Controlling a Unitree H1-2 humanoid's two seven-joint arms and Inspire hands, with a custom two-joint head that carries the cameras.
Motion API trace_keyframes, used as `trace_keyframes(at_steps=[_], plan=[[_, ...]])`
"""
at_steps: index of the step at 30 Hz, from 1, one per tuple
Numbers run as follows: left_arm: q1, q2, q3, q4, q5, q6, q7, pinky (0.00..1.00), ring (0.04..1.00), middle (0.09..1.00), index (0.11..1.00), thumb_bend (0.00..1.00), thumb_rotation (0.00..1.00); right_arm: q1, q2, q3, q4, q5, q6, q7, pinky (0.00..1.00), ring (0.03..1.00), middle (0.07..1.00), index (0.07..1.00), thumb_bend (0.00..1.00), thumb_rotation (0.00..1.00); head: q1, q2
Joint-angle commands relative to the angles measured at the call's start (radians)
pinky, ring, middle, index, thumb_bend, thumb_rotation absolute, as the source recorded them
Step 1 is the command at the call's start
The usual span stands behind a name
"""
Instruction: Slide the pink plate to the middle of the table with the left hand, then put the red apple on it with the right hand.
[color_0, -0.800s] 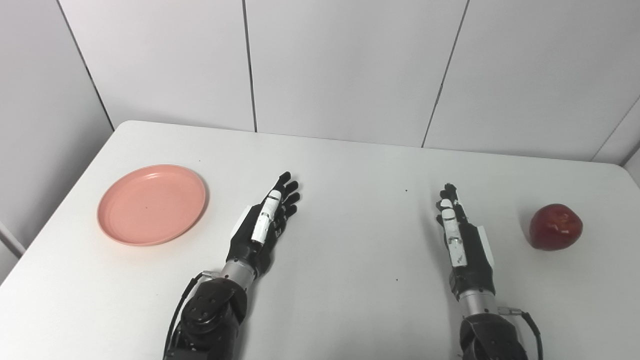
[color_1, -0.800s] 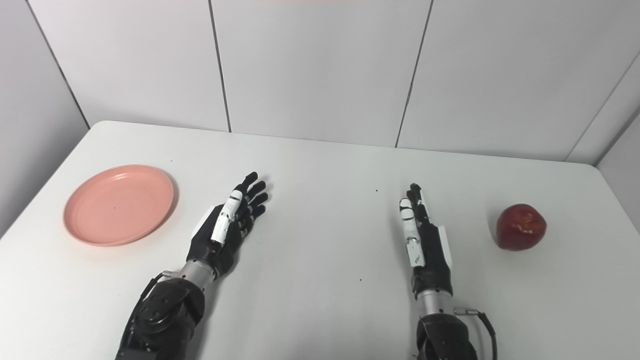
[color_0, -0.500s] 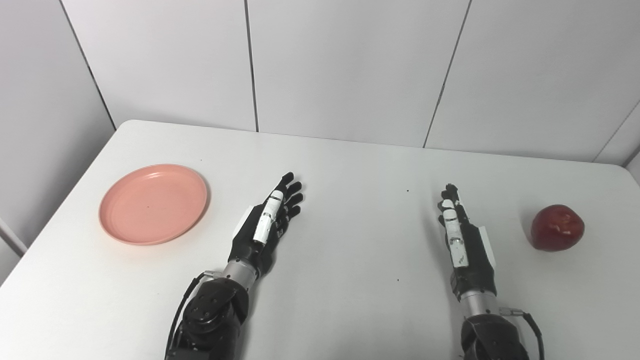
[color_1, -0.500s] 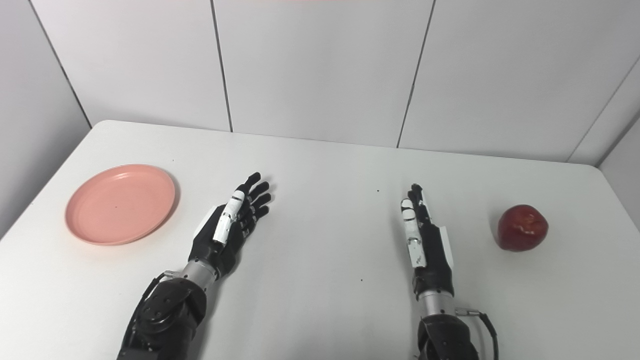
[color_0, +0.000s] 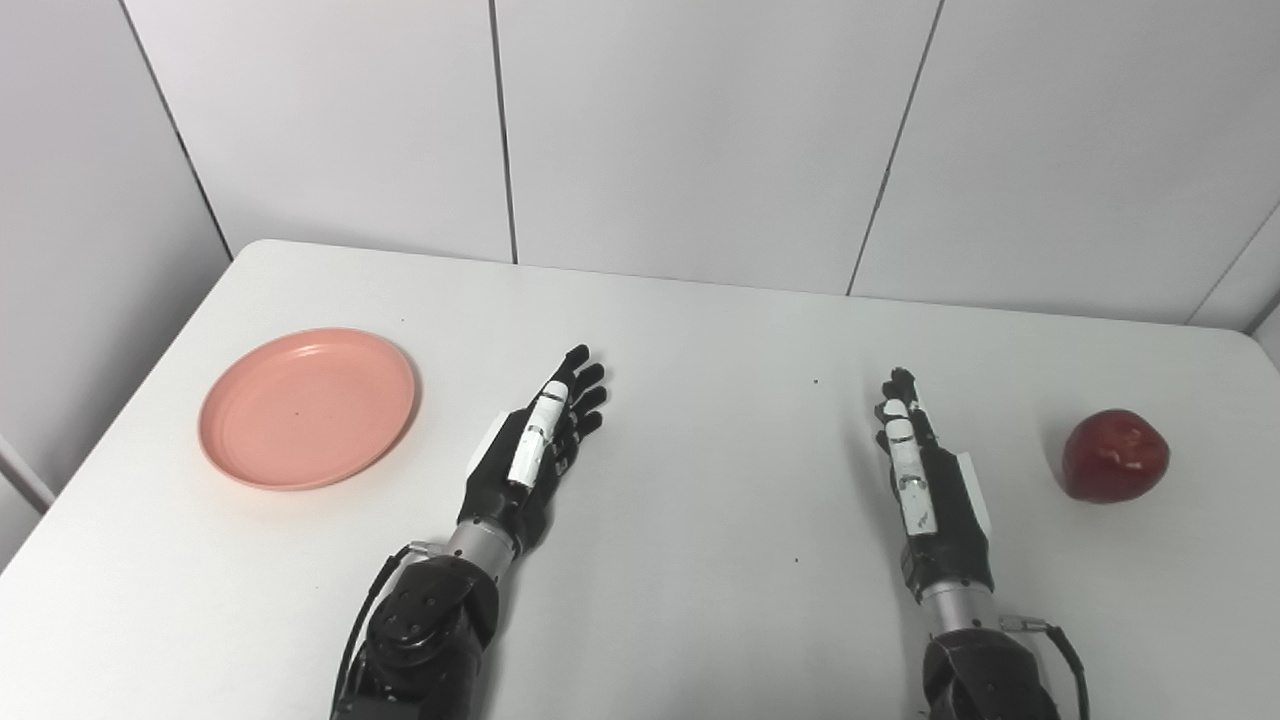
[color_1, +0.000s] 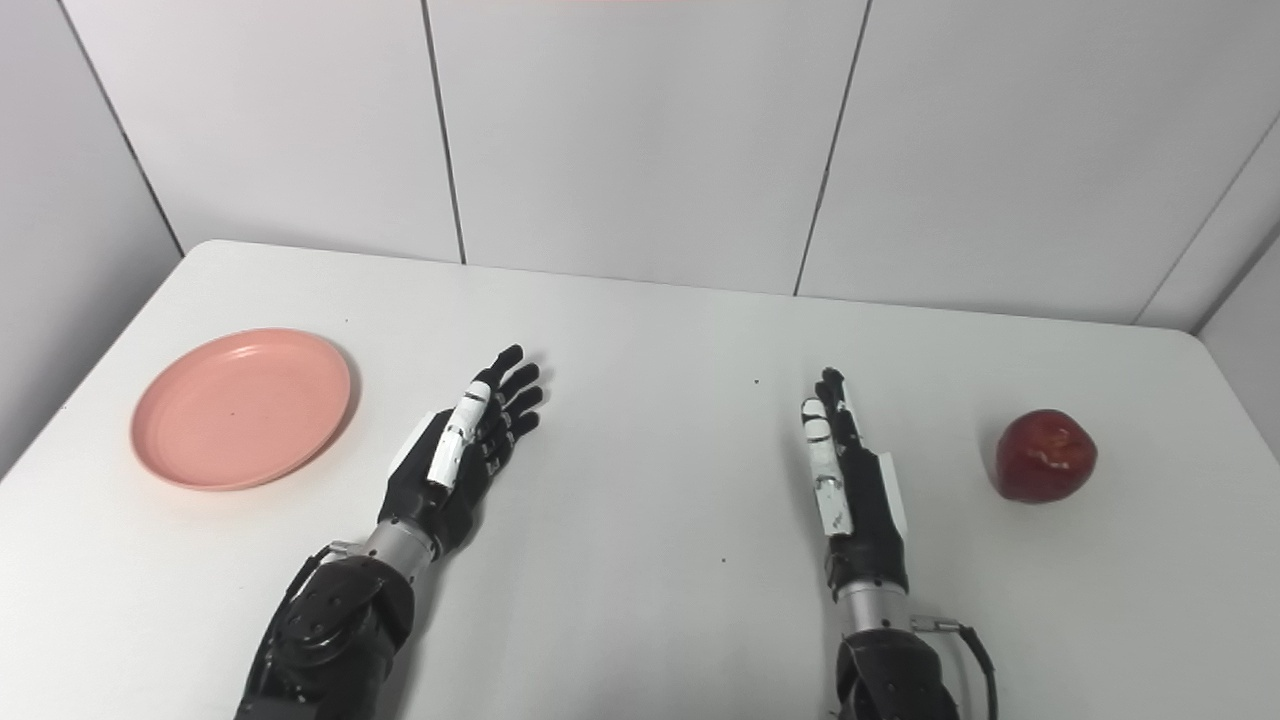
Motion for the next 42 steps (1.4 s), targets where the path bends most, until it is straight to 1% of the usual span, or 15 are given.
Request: trace_keyframes(at_steps=[1,5,22,32,38,40,41,42], plan=[[-0.016,-0.009,-0.005,-0.012,-0.002,-0.033,-0.006,0.97,0.96,0.963,0.952,0.39,1.0,-0.022,-0.001,-0.003,-0.025,0.006,-0.027,0.006,0.98,0.969,0.975,0.979,0.2,1.0,0.001,-0.001],[-0.016,-0.008,-0.004,-0.009,-0.005,-0.036,-0.008,0.97,0.961,0.965,0.953,0.38,1.0,-0.021,-0.002,-0.003,-0.019,0.007,-0.038,0.007,0.97,0.969,0.975,0.979,0.2,1.0,0.002,-0.005],[-0.018,-0.008,-0.006,-0.013,-0.003,-0.03,-0.006,0.97,0.96,0.967,0.955,0.39,1.0,-0.022,-0.002,-0.004,-0.017,0.007,-0.033,0.01,1.0,0.972,0.978,0.984,0.2,1.0,0.008,-0.016],[-0.021,-0.008,-0.004,-0.009,-0.002,-0.033,-0.005,0.97,0.958,0.962,0.948,0.38,1.0,-0.024,0.001,-0.005,-0.013,0.003,-0.039,0.004,0.98,0.969,0.97,0.974,0.19,1.0,0.005,-0.019],[-0.018,-0.004,-0.007,-0.012,0.0,-0.035,-0.009,0.97,0.961,0.965,0.955,0.38,1.0,-0.018,0.002,-0.003,-0.016,-0.004,-0.038,0.002,0.98,0.969,0.969,0.973,0.21,1.0,0.003,-0.02],[-0.017,-0.004,-0.008,-0.014,0.002,-0.036,-0.008,0.97,0.962,0.966,0.955,0.39,1.0,-0.017,0.002,-0.003,-0.014,-0.004,-0.041,0.002,0.98,0.97,0.971,0.974,0.21,1.0,0.004,-0.022],[-0.016,-0.004,-0.009,-0.013,0.002,-0.039,-0.009,0.97,0.961,0.966,0.955,0.39,1.0,-0.017,0.001,-0.003,-0.011,-0.004,-0.047,0.003,0.98,0.97,0.972,0.975,0.21,1.0,0.011,-0.034],[-0.016,-0.004,-0.009,-0.012,0.002,-0.04,-0.009,0.97,0.962,0.966,0.955,0.39,1.0,-0.017,0.001,-0.003,-0.008,-0.003,-0.051,0.003,0.98,0.969,0.973,0.976,0.21,1.0,0.011,-0.034]])
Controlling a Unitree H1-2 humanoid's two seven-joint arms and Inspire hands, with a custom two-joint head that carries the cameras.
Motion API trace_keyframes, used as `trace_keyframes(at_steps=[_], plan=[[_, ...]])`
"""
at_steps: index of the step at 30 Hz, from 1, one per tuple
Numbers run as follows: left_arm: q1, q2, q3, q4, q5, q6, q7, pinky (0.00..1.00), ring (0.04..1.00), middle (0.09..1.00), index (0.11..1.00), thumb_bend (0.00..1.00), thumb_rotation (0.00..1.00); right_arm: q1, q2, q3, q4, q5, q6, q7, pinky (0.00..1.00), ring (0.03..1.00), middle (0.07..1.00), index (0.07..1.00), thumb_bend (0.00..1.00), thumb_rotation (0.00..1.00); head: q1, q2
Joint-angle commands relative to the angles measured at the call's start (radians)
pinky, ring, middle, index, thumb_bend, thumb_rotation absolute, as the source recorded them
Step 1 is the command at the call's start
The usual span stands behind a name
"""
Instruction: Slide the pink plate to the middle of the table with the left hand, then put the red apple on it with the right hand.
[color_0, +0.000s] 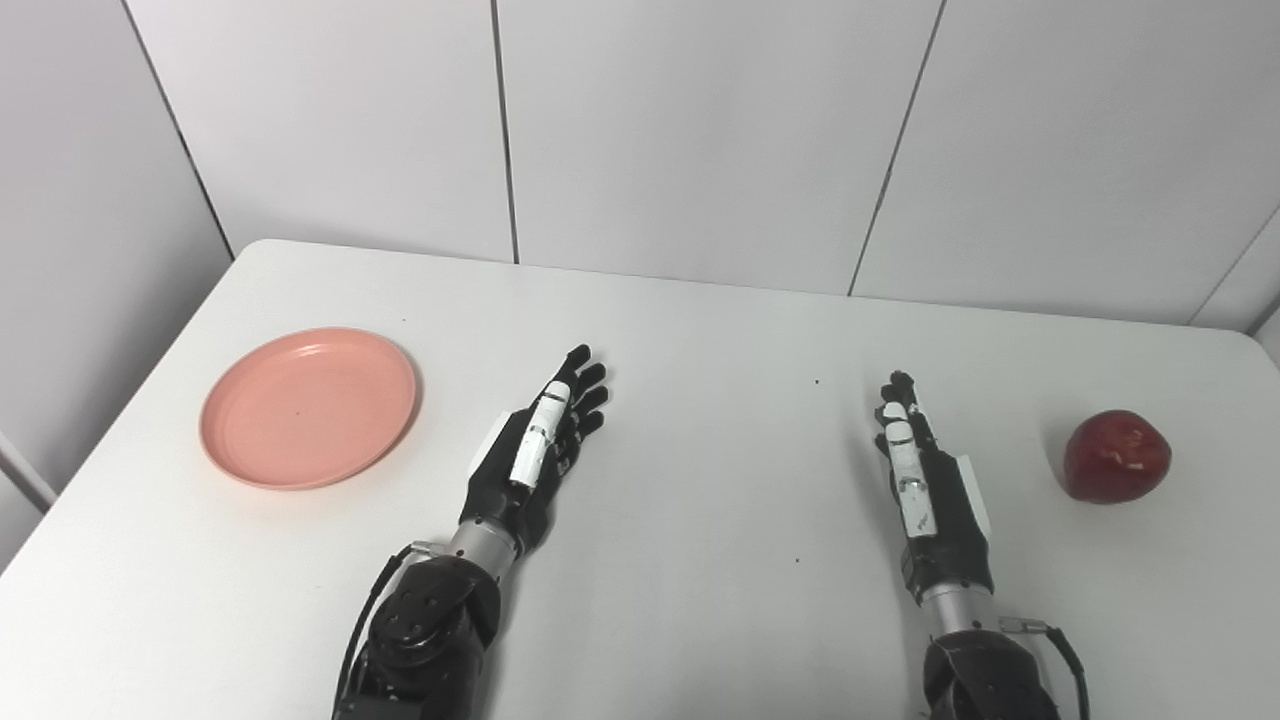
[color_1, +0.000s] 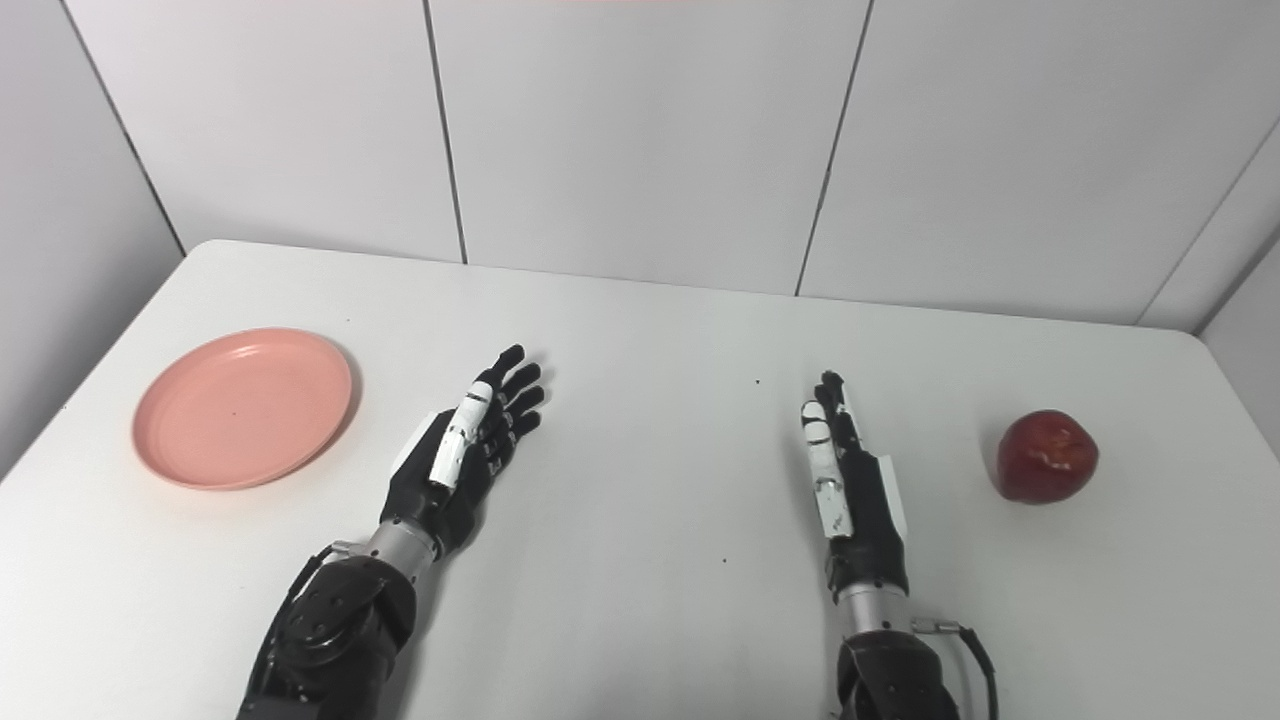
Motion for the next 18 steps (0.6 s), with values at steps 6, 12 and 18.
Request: trace_keyframes(at_steps=[6,12,18], plan=[[-0.013,-0.01,-0.017,0.005,0.009,-0.07,-0.011,0.96,0.959,0.961,0.951,0.37,1.0,-0.008,-0.008,-0.006,-0.002,0.014,-0.068,0.009,0.99,0.98,0.979,0.981,0.2,1.0,0.061,-0.044],[-0.015,-0.029,-0.033,0.063,0.015,-0.138,-0.01,0.96,0.951,0.961,0.95,0.37,1.0,-0.007,-0.028,-0.027,0.041,0.071,-0.124,0.041,1.0,0.998,0.995,0.999,0.16,1.0,0.138,-0.095],[-0.022,-0.036,-0.048,0.091,0.023,-0.169,-0.008,0.97,0.954,0.966,0.956,0.38,1.0,-0.011,-0.026,-0.039,0.057,0.105,-0.122,0.038,1.0,1.0,1.0,1.0,0.13,1.0,0.181,-0.12]])
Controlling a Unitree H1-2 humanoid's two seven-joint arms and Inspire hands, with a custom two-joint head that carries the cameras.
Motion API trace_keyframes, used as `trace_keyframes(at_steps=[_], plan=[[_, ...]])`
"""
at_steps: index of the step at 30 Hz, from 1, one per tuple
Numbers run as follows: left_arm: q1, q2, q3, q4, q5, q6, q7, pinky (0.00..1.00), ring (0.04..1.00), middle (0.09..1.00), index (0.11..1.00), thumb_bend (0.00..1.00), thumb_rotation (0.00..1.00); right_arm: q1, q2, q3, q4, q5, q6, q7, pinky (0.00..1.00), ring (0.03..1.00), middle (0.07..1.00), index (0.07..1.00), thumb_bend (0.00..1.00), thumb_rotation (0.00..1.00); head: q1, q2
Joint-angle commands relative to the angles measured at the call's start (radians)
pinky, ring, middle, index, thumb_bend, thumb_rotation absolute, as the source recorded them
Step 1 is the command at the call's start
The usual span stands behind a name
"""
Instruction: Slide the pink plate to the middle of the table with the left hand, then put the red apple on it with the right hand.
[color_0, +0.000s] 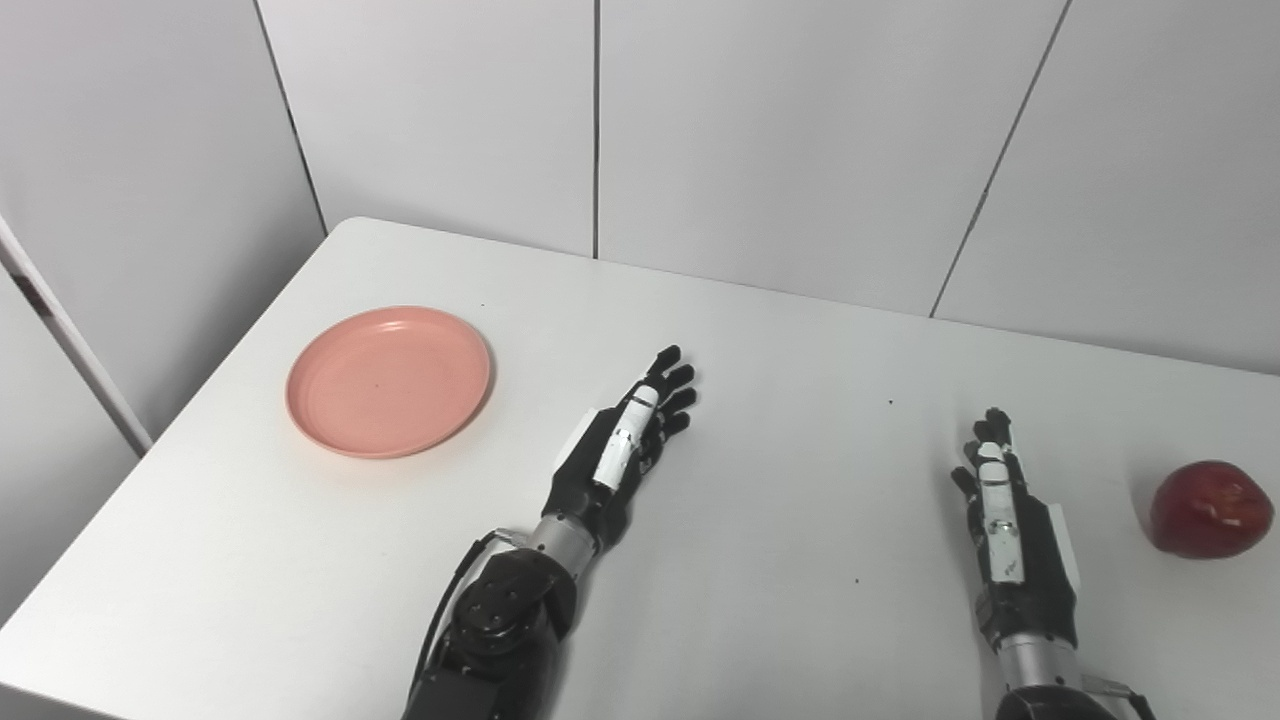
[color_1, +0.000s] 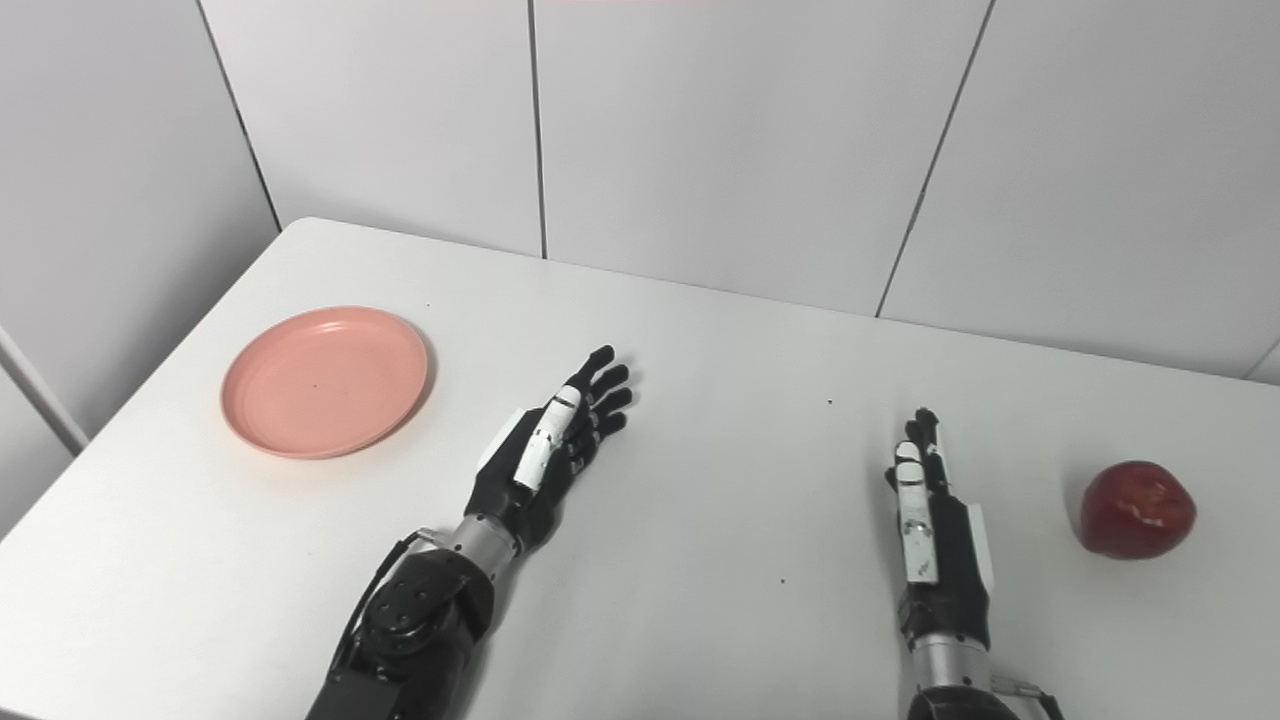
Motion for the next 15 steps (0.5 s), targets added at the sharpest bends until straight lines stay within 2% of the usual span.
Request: trace_keyframes(at_steps=[1,4,8,10,12,15], plan=[[-0.022,-0.004,-0.004,-0.002,0.016,-0.019,-0.001,0.97,0.954,0.967,0.956,0.38,1.0,-0.017,0.0,-0.01,-0.003,0.02,-0.049,0.015,1.0,1.0,1.0,1.0,0.12,1.0,0.006,-0.002],[-0.027,-0.003,-0.007,-0.004,0.024,-0.027,-0.003,0.97,0.954,0.967,0.956,0.39,1.0,-0.018,-0.008,-0.005,0.014,0.014,-0.078,0.013,1.0,1.0,1.0,1.0,0.11,1.0,0.012,-0.005],[-0.033,0.001,-0.005,-0.022,0.029,-0.025,-0.001,0.98,0.951,0.962,0.95,0.4,1.0,-0.014,-0.019,0.004,0.007,-0.015,-0.075,0.006,1.0,0.994,0.988,0.989,0.13,1.0,0.015,-0.006],[-0.037,0.005,-0.003,-0.03,0.029,-0.024,-0.003,0.98,0.949,0.959,0.947,0.4,1.0,-0.016,-0.025,0.002,0.021,-0.011,-0.096,0.014,1.0,0.991,0.987,0.989,0.14,1.0,0.015,-0.006],[-0.041,0.01,0.001,-0.047,0.023,-0.009,-0.005,0.98,0.949,0.96,0.947,0.4,1.0,-0.018,-0.031,0.004,0.035,-0.019,-0.114,0.015,1.0,0.984,0.985,0.986,0.15,1.0,0.015,-0.006],[-0.049,0.02,0.008,-0.075,0.022,0.014,-0.002,0.97,0.949,0.958,0.944,0.4,1.0,-0.014,-0.029,0.005,0.024,-0.025,-0.103,0.014,1.0,0.975,0.979,0.982,0.16,1.0,0.009,0.0]])
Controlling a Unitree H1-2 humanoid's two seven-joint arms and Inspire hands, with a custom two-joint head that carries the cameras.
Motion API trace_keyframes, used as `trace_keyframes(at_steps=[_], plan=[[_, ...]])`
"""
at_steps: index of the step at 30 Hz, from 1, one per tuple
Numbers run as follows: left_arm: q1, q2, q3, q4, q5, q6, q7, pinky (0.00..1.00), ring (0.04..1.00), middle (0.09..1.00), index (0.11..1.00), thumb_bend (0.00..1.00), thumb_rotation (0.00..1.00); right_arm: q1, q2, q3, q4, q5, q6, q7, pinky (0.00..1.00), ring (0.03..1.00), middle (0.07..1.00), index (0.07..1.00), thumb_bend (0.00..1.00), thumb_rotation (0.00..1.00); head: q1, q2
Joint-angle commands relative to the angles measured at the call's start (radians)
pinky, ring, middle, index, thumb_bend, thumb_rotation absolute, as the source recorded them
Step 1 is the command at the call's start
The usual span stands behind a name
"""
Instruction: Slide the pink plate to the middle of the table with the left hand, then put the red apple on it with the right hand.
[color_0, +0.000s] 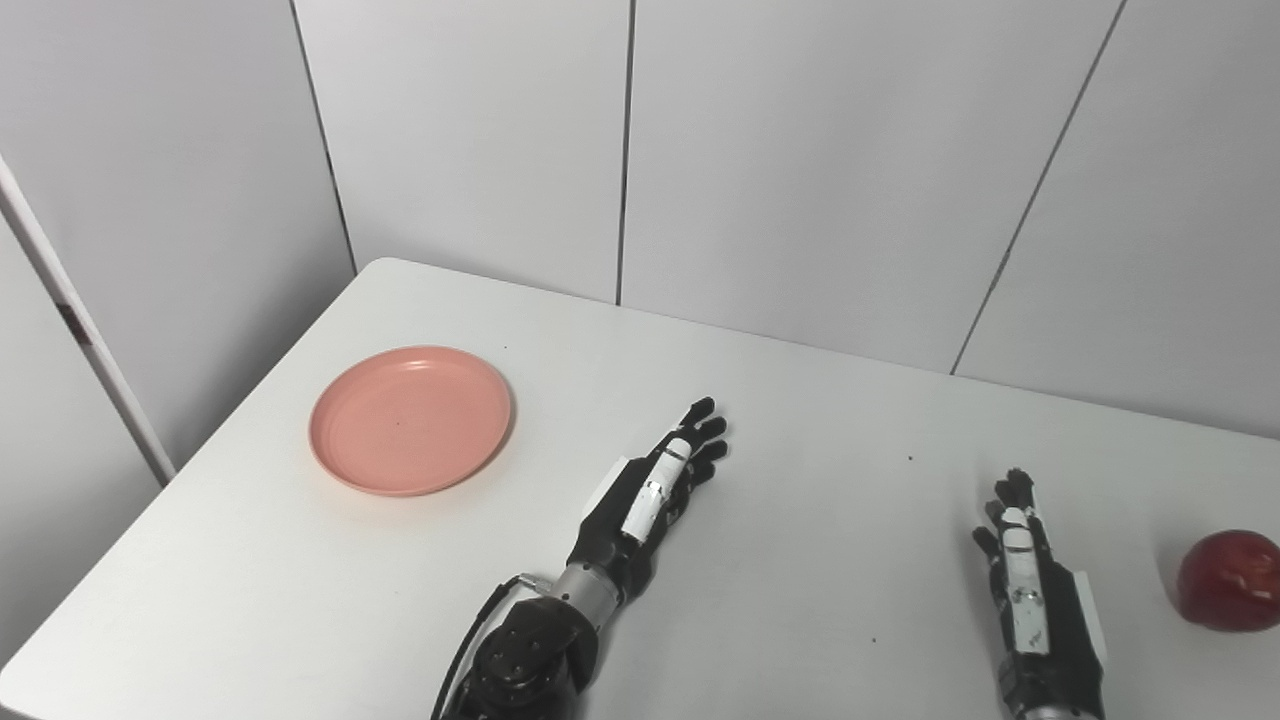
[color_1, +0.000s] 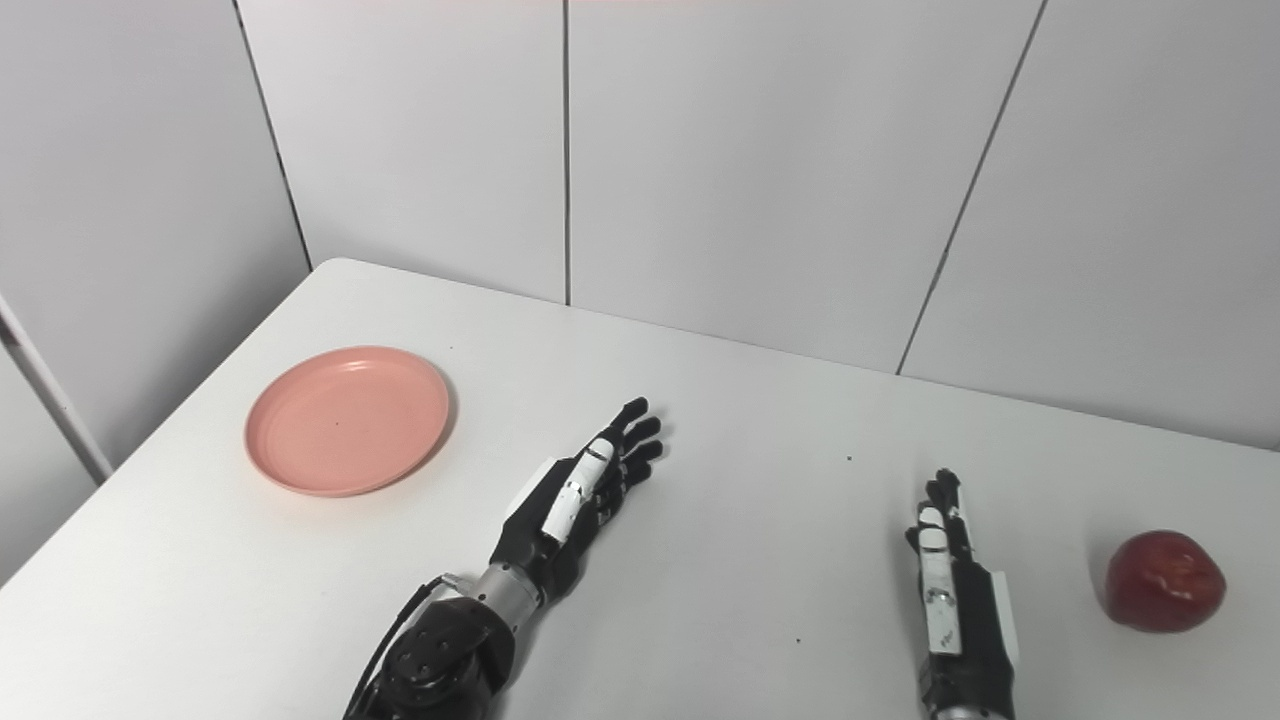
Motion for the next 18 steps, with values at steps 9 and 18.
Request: trace_keyframes(at_steps=[9,18], plan=[[-0.08,0.033,0.028,-0.124,0.002,0.03,0.003,0.95,0.938,0.952,0.934,0.39,1.0,-0.012,-0.003,-0.011,-0.017,0.011,-0.038,0.008,1.0,0.983,0.987,0.99,0.12,1.0,0.001,-0.001],[-0.138,0.073,0.072,-0.19,0.009,0.04,0.014,0.95,0.943,0.951,0.933,0.4,1.0,-0.014,-0.003,-0.014,-0.02,0.027,-0.034,0.019,1.0,0.995,0.998,1.0,0.1,1.0,0.003,0.002]])
